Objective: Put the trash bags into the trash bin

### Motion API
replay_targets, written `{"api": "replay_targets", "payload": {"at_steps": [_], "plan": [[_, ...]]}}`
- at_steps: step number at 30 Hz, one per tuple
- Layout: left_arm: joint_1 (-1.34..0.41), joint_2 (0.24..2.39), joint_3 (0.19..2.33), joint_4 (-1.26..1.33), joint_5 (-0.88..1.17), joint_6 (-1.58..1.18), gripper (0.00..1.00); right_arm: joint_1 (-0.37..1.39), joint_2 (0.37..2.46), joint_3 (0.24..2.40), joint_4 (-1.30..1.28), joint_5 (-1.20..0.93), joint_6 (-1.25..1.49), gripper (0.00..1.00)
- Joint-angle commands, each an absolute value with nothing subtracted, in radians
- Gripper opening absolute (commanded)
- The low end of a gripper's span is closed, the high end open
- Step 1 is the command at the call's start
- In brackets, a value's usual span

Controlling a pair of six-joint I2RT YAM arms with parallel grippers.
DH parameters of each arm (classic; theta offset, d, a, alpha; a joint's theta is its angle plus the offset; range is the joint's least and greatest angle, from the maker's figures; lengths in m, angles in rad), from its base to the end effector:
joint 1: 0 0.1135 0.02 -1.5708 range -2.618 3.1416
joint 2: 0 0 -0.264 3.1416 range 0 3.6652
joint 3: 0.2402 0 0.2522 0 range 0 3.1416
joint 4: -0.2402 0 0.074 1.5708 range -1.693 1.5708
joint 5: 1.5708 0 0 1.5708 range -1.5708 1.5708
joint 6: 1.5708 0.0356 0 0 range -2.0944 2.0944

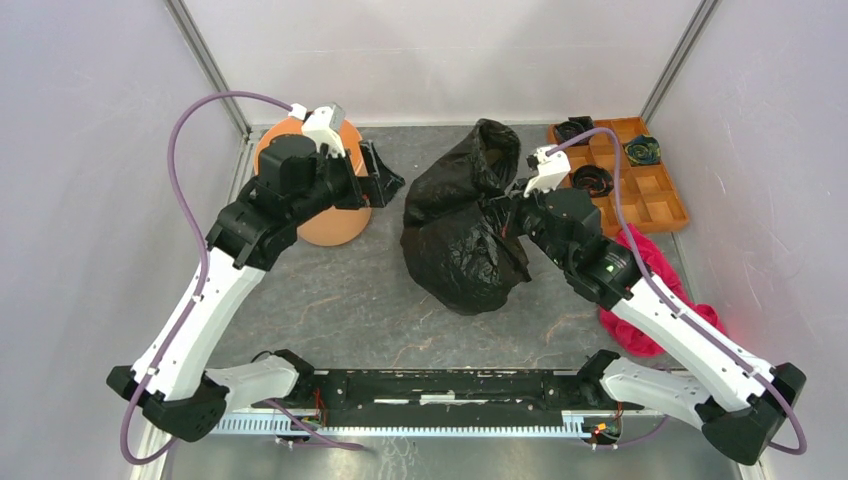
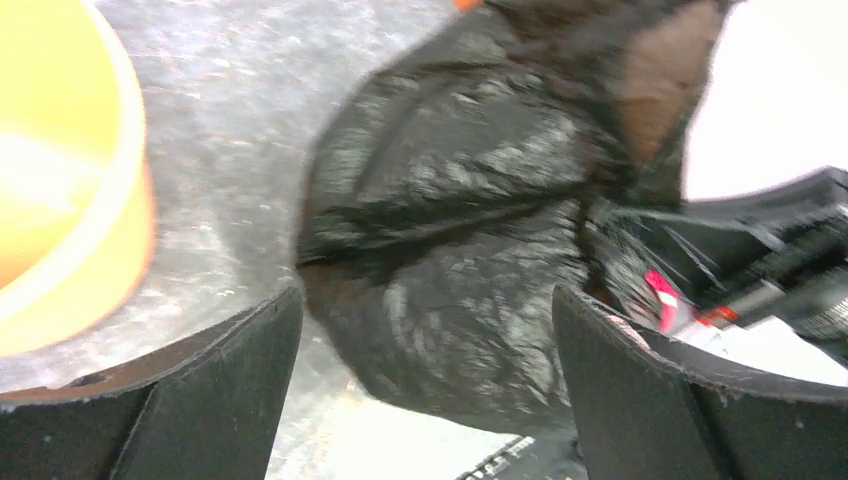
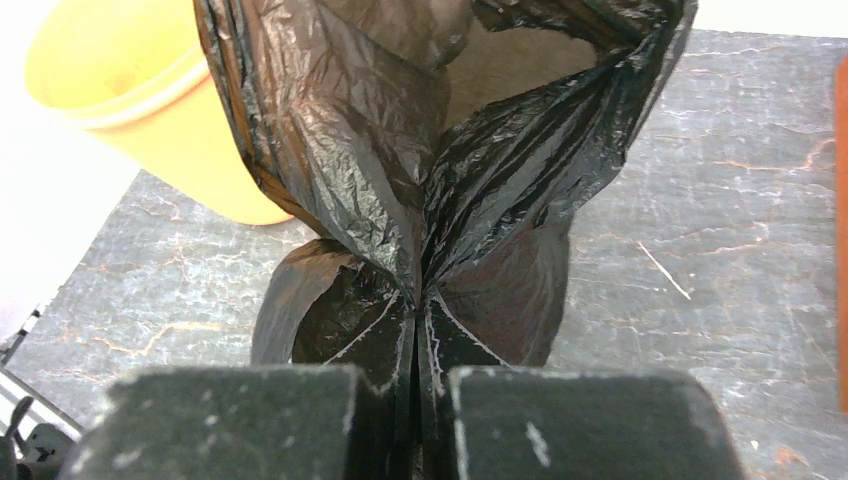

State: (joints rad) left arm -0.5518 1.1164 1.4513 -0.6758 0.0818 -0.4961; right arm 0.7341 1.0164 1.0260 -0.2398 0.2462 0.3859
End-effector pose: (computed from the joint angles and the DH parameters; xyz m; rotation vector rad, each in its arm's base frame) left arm 0.1849 -0.1172 0.4513 0.1129 1.9866 -0.7733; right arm 0.1774 0.1483 0.3755 -0.1397 1.8262 0.5765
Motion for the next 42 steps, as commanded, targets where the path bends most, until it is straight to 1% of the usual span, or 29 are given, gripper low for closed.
{"api": "replay_targets", "payload": {"at_steps": [1,7,11,14,20,24,28,30,32,34,35,39,42], "plan": [[-0.524,1.198,1.572,-0.794,-0.159,-0.312,1.00,0.722,0.948,1.001,-0.216,0.255,0.348,0.00],[-0.429,1.381,1.688,-0.806,-0.233,-0.216,1.00,0.718,0.900,0.988,-0.232,0.262,0.323,0.00],[-0.380,1.511,1.767,-0.800,-0.256,-0.201,1.00,0.719,0.885,0.988,-0.249,0.264,0.314,0.00],[-0.367,1.578,1.774,-0.768,-0.258,-0.208,1.00,0.718,0.876,0.988,-0.258,0.268,0.306,0.00],[-0.365,1.667,1.756,-0.729,-0.235,-0.185,0.91,0.719,0.875,0.994,-0.269,0.266,0.288,0.00],[-0.365,1.690,1.741,-0.737,-0.210,-0.175,0.76,0.718,0.876,0.990,-0.267,0.253,0.285,0.00],[-0.365,1.673,1.685,-0.717,-0.241,-0.162,0.61,0.717,0.878,0.983,-0.263,0.244,0.290,0.00],[-0.365,1.668,1.668,-0.716,-0.250,-0.155,0.51,0.718,0.880,0.984,-0.264,0.238,0.292,0.00],[-0.365,1.660,1.652,-0.718,-0.242,-0.151,0.46,0.717,0.881,0.988,-0.265,0.235,0.293,0.00],[-0.365,1.650,1.636,-0.717,-0.225,-0.157,0.45,0.716,0.880,0.993,-0.265,0.235,0.292,0.00],[-0.364,1.642,1.627,-0.717,-0.209,-0.161,0.43,0.716,0.879,0.997,-0.267,0.237,0.290,0.00],[-0.364,1.592,1.594,-0.723,-0.135,-0.178,0.30,0.717,0.883,1.020,-0.279,0.259,0.274,0.00],[-0.367,1.554,1.581,-0.751,-0.089,-0.178,0.18,0.717,0.885,1.046,-0.294,0.283,0.257,0.00]]}}
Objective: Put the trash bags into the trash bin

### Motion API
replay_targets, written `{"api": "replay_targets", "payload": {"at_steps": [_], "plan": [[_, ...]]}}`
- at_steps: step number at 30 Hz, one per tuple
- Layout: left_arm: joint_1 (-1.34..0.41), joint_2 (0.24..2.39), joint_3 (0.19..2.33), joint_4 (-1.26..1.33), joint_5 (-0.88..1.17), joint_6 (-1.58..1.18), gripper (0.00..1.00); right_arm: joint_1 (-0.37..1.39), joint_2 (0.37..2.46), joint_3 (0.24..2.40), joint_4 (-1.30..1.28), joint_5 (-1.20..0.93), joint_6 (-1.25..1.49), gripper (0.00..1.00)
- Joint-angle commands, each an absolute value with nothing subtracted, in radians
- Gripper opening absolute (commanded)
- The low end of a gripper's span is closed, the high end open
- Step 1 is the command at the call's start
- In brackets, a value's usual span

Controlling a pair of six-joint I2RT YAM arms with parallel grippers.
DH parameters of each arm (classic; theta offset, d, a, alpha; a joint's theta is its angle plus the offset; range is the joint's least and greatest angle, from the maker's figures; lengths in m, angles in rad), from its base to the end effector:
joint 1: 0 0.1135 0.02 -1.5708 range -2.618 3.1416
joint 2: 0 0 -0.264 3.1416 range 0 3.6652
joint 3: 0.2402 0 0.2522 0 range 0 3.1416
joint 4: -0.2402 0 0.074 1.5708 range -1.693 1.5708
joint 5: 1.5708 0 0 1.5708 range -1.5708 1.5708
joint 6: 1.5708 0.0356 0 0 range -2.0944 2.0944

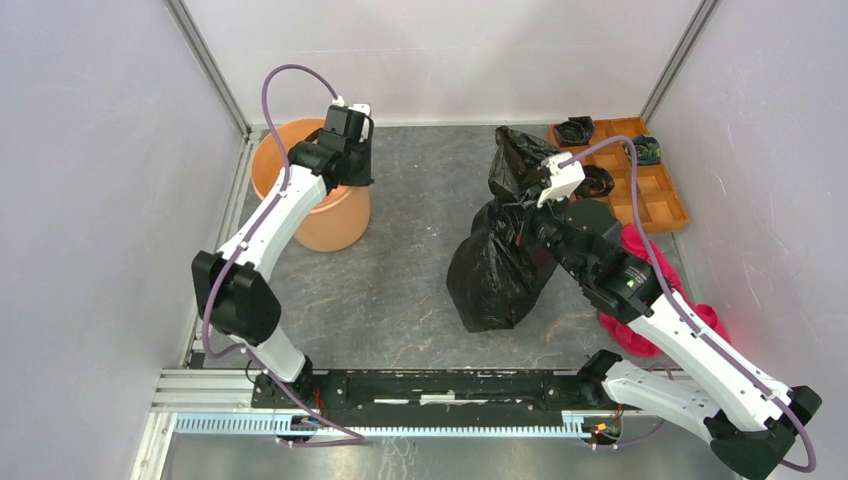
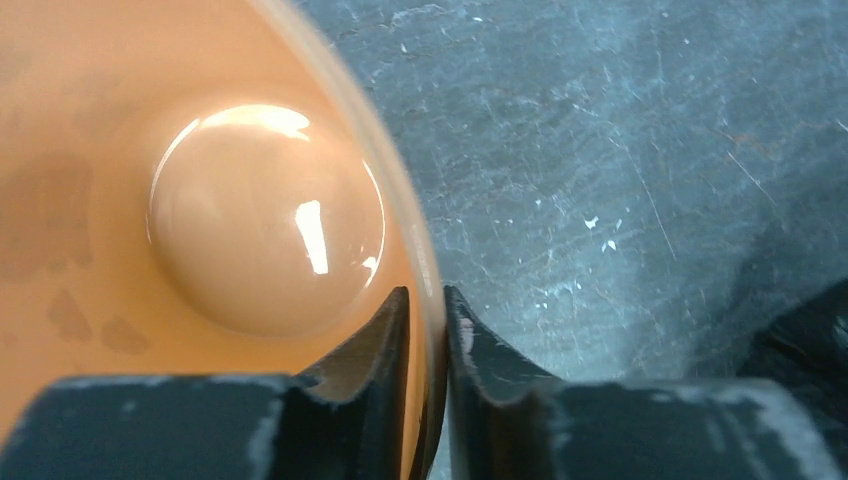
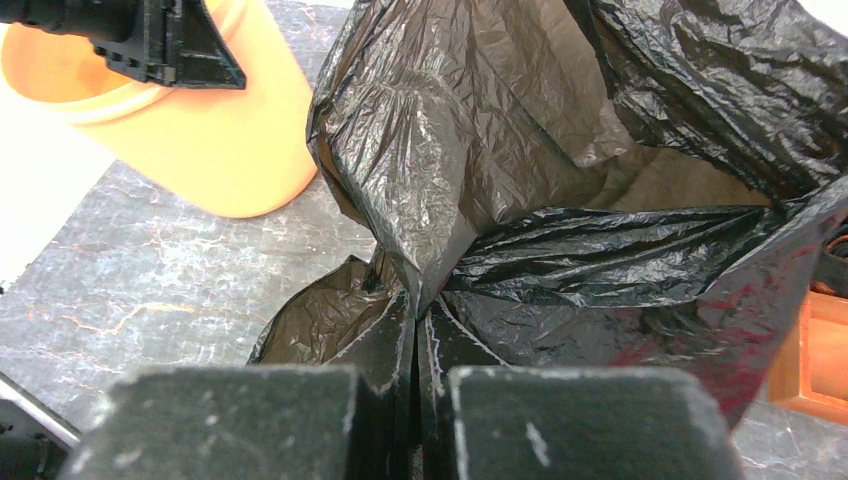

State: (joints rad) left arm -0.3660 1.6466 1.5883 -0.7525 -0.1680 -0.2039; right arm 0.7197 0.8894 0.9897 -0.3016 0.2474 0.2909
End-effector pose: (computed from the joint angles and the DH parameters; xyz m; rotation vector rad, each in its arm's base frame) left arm 0.3413 -0.1244 0.3433 0.1123 2.3655 -0.0745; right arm 0.1545 0.1238 0.3811 -0.2027 1.7829 0.5114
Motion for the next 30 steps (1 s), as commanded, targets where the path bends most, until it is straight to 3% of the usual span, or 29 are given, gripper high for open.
{"api": "replay_targets", "payload": {"at_steps": [1,8,16,23,25,30], "plan": [[-0.366,1.542,1.581,-0.764,-0.074,-0.178,0.13,0.718,0.885,1.051,-0.296,0.289,0.255,0.00],[-0.399,1.426,1.539,-0.845,0.086,-0.196,0.02,0.717,0.889,1.106,-0.294,0.302,0.223,0.00],[-0.732,1.323,1.434,-0.839,0.039,-0.305,0.02,0.717,0.902,1.240,-0.316,0.437,0.098,0.00],[-0.948,1.301,1.316,-0.666,0.097,-0.404,0.04,0.717,0.923,1.408,-0.334,0.573,0.016,0.00],[-0.974,1.310,1.296,-0.604,0.131,-0.416,0.07,0.718,0.919,1.432,-0.304,0.532,0.008,0.01],[-1.001,1.320,1.298,-0.546,0.186,-0.405,0.42,0.717,0.935,1.469,-0.241,0.448,-0.047,0.02]]}}
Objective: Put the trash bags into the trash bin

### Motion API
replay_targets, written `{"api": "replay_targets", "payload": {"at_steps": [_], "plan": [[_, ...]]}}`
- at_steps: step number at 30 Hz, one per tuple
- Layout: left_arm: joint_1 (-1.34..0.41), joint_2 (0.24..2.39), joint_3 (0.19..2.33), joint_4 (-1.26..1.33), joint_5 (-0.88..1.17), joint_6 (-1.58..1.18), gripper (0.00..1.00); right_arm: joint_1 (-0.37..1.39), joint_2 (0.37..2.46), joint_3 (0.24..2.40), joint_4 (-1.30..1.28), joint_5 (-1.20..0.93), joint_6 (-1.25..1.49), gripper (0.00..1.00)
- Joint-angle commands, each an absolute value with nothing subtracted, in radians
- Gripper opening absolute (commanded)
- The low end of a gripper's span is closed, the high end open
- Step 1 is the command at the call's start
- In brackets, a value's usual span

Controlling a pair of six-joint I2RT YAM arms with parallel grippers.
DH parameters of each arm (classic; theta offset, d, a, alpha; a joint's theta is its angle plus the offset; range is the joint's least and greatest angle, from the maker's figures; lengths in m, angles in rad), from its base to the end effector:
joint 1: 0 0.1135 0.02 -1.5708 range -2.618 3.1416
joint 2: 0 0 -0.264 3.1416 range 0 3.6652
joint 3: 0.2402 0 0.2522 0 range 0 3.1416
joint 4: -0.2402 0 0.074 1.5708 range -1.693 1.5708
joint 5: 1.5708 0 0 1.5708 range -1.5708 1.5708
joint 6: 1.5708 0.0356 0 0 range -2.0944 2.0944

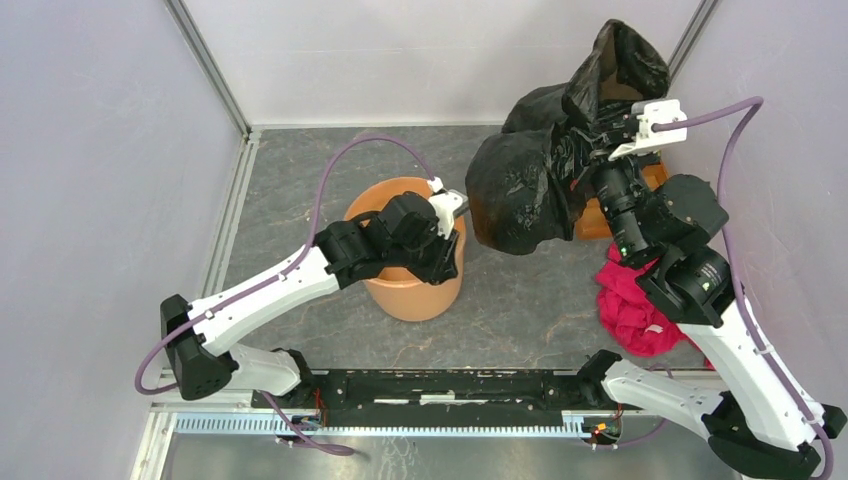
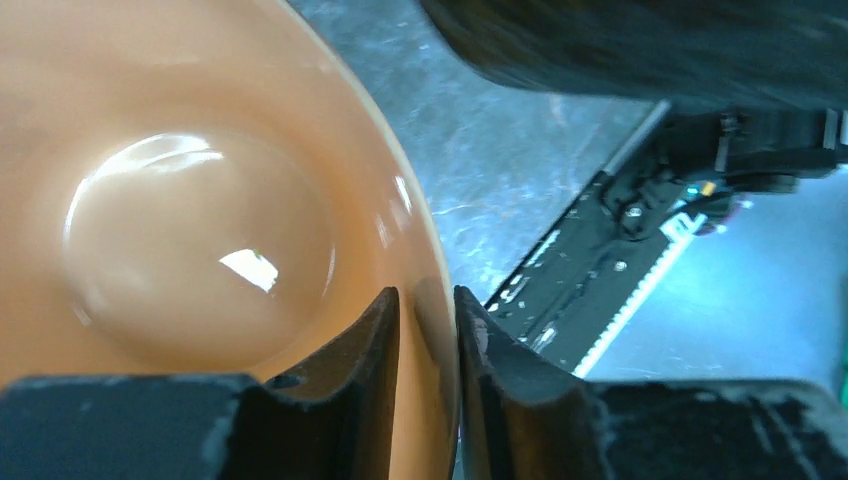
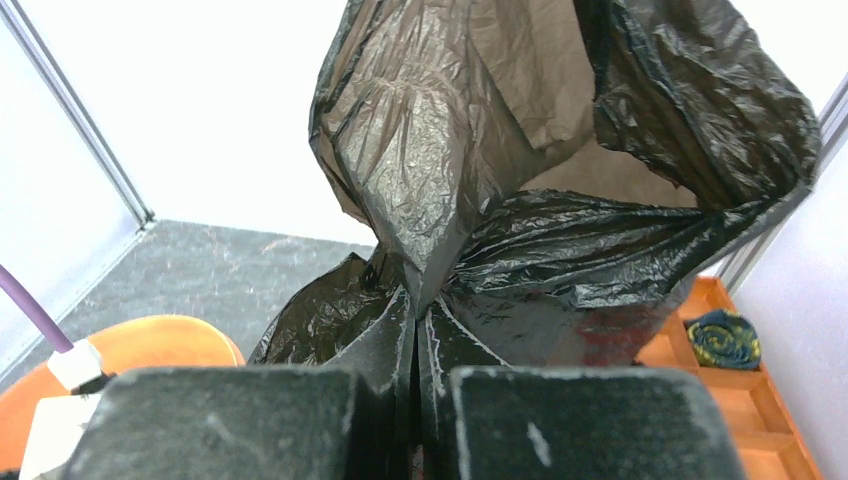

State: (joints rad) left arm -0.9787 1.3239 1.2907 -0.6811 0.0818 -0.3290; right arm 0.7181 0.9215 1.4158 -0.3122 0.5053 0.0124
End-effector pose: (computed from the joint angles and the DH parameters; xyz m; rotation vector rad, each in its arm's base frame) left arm 0.1567 -0.2381 0.3496 0.8101 2.2646 -0.7458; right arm 0.1250 0.0864 0.5118 -0.0739 1.4145 0.2541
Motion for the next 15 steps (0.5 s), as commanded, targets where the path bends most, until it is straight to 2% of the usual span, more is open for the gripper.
{"api": "replay_targets", "payload": {"at_steps": [1,3,6,10,15], "plan": [[-1.002,1.311,1.301,-0.543,0.186,-0.397,0.53,0.717,0.944,1.482,-0.232,0.410,-0.054,0.01],[-1.002,1.286,1.310,-0.542,0.189,-0.379,0.71,0.717,0.966,1.511,-0.216,0.328,-0.058,0.01],[-1.002,1.221,1.316,-0.535,0.200,-0.343,0.85,0.718,1.008,1.565,-0.188,0.163,-0.061,0.01],[-1.001,1.095,1.291,-0.514,0.160,-0.292,0.88,0.717,1.088,1.662,-0.137,-0.153,-0.006,0.01],[-1.002,0.862,1.153,-0.353,0.084,-0.299,0.90,0.720,1.258,1.816,0.015,-0.576,0.318,0.01]]}}
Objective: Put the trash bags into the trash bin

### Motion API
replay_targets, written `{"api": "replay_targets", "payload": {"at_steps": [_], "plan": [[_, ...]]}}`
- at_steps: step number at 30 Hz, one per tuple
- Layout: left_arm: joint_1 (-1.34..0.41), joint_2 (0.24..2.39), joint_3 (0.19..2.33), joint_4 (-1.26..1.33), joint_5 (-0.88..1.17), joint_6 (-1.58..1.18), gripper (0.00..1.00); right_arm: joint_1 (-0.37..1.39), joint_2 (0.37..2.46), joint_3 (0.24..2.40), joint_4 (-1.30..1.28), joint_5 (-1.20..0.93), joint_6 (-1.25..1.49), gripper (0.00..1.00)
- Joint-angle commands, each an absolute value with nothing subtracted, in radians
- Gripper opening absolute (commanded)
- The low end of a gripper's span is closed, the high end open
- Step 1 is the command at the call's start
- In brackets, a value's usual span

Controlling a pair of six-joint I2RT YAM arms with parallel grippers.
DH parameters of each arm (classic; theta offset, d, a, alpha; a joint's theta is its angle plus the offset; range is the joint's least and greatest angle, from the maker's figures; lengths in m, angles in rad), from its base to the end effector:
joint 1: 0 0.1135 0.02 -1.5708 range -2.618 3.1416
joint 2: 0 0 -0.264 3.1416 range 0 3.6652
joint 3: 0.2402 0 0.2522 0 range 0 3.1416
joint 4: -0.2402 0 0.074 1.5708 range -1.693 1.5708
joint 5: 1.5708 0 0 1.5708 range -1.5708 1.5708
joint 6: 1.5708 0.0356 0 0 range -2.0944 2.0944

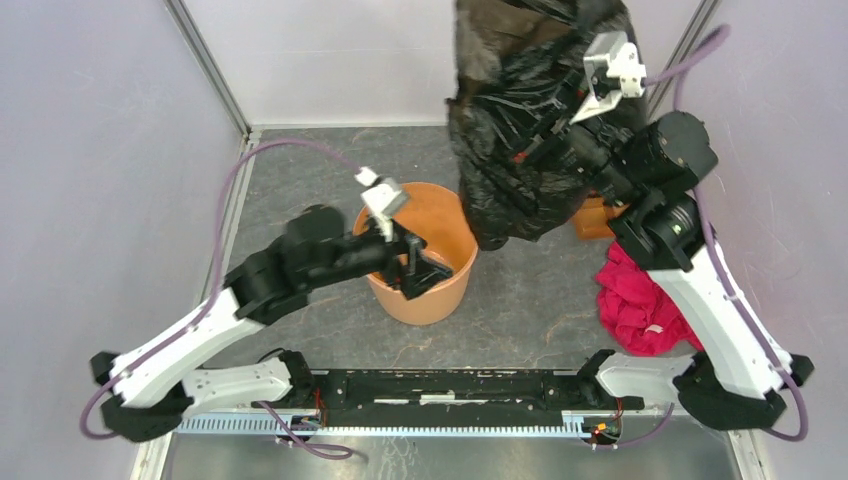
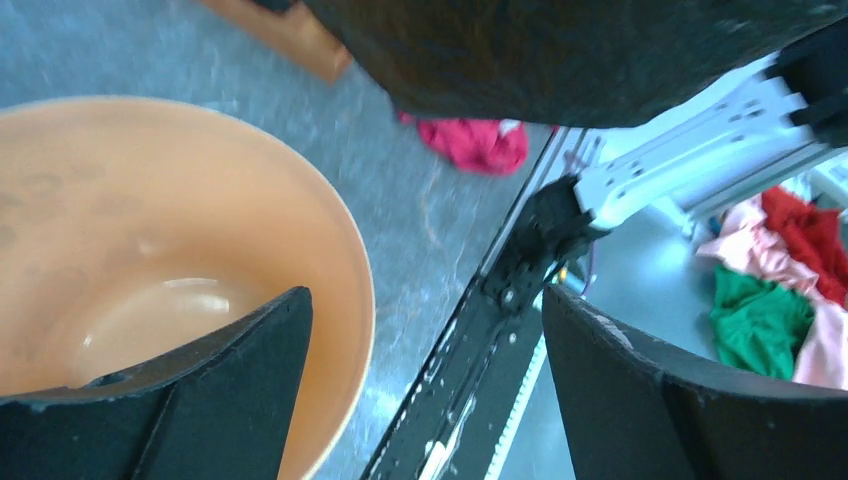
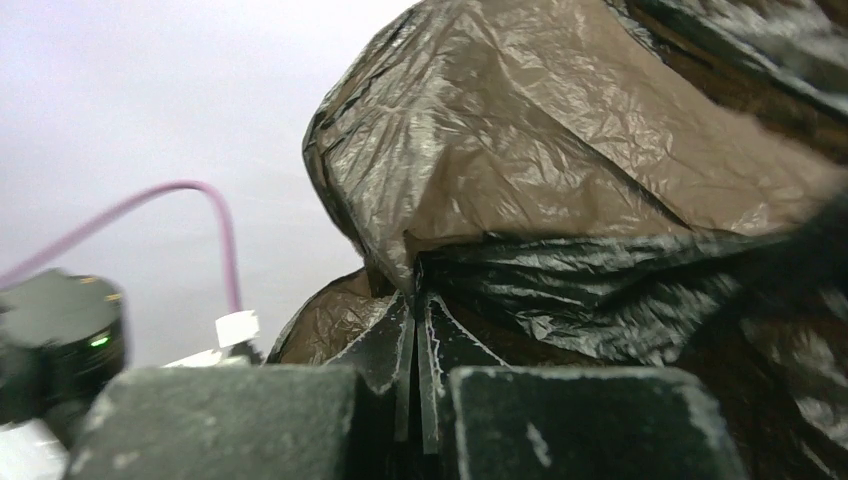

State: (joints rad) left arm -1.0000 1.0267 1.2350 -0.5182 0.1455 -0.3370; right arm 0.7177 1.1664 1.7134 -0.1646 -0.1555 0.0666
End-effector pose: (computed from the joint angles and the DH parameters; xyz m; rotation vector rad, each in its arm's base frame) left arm 0.1116 -0.1834 0.4154 0.7570 1.8701 -1.0265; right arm 0.1436 0.1327 0.5756 -0.5240 1.1121 0.7787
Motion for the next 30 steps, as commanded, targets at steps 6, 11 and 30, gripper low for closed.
{"api": "replay_targets", "payload": {"at_steps": [6,11,30], "plan": [[-1.001,0.656,1.052,-0.271,-0.090,-0.303,0.95,0.726,1.257,1.694,0.223,-0.656,0.475,0.01],[-1.001,0.597,1.031,-0.290,-0.226,-0.309,0.96,0.726,1.217,1.590,0.128,-0.626,0.285,0.01],[-1.001,0.611,1.037,-0.376,-0.453,-0.430,1.00,0.727,1.347,1.704,-0.047,-0.504,0.246,0.01]]}}
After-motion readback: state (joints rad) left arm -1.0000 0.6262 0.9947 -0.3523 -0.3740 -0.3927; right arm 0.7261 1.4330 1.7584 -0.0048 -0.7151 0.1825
